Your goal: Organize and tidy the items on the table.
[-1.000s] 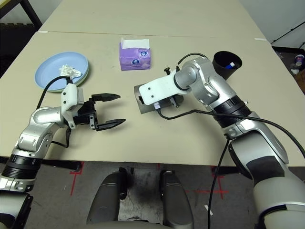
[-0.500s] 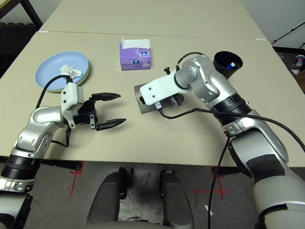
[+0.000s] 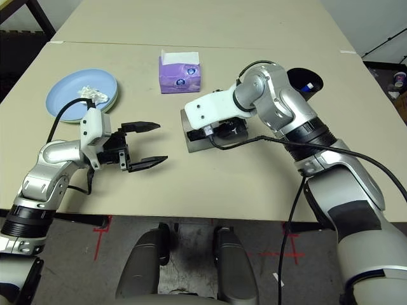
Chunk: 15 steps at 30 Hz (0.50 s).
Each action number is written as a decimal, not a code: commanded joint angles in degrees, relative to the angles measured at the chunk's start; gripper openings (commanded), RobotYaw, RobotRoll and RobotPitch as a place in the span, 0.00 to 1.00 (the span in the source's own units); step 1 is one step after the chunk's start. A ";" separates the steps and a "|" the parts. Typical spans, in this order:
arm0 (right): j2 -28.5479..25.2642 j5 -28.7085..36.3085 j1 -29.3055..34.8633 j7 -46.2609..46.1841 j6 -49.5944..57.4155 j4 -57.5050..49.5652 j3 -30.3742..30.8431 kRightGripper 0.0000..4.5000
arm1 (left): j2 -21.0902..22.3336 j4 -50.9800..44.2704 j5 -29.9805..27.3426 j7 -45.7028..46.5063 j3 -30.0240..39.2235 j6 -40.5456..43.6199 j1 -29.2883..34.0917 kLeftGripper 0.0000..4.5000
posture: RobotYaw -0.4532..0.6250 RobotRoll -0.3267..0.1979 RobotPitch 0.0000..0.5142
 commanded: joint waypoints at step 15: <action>-1.22 12.58 -0.29 4.75 14.93 -5.96 -6.79 0.99 | -0.11 3.05 0.28 -1.08 0.07 -1.91 -0.68 1.00 | 0.42 0.62 0.36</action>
